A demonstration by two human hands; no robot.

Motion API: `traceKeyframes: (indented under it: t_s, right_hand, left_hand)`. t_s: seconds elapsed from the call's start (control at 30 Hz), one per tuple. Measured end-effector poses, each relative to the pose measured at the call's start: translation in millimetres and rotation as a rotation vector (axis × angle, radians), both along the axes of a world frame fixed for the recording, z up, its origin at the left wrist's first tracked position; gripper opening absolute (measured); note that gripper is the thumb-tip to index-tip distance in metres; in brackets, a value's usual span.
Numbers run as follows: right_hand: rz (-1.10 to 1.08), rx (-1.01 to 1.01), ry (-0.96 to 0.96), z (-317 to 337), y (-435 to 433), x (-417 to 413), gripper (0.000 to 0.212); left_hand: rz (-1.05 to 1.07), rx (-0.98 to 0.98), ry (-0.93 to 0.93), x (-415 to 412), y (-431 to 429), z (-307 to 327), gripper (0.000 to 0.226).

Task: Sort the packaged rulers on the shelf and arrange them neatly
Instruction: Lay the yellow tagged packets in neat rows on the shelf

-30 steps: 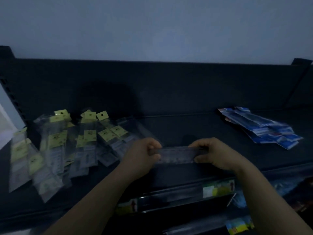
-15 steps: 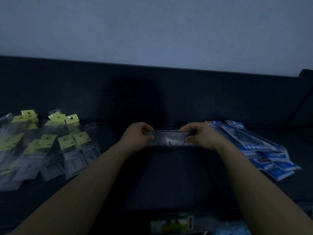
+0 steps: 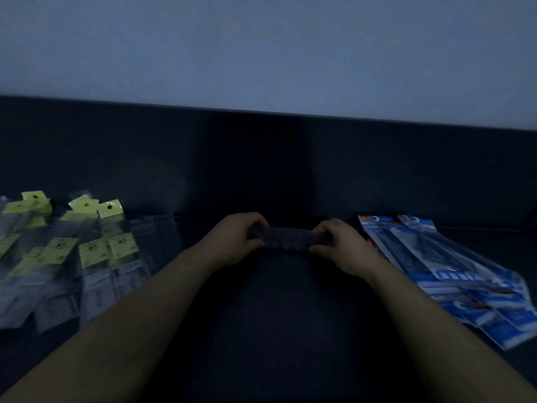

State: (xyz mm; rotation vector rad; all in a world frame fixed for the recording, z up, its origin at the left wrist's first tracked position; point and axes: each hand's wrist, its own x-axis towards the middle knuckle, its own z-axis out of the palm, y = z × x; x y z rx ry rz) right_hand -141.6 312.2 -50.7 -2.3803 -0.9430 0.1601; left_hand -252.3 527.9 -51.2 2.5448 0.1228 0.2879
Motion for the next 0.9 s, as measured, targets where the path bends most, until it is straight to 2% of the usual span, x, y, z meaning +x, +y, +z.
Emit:
traceKeyframes:
  t_s: [0.07, 0.33, 0.37, 0.43, 0.5, 0.53, 0.6, 0.7, 0.9]
  right_hand:
    - [0.008, -0.004, -0.03, 1, -1, 2, 0.016]
    - [-0.004, 0.017, 0.0, -4, 1, 7, 0.031]
    - [0.006, -0.001, 0.009, -1, 5, 9, 0.035]
    - [-0.004, -0.095, -0.035, -1, 12, 15, 0.042]
    - [-0.037, -0.237, -0.168, -4, 21, 18, 0.049]
    - [-0.038, -0.276, -0.223, -7, 24, 17, 0.052]
    - [0.0, -0.295, -0.259, -15, 27, 14, 0.058]
    - [0.079, -0.294, -0.19, -27, 22, 8, 0.06]
    - [0.099, -0.406, -0.174, -27, 6, -16, 0.064]
  left_hand:
    - [0.025, -0.023, -0.052, 2, 1, 0, 0.021]
    - [0.043, 0.087, 0.095, 16, 9, 3, 0.029]
    - [0.052, 0.139, 0.124, 19, 9, 6, 0.03]
    - [0.08, 0.41, 0.174, 25, 5, 10, 0.034]
    - [0.075, 0.7, 0.152, 29, -3, 8, 0.04]
    - [0.044, 0.743, 0.134, 30, -7, 4, 0.045]
    - [-0.027, 0.685, 0.156, 29, -13, -7, 0.055]
    - [-0.057, 0.54, 0.246, 19, -18, -20, 0.064]
    - [-0.068, 0.52, 0.334, -2, -29, -25, 0.068]
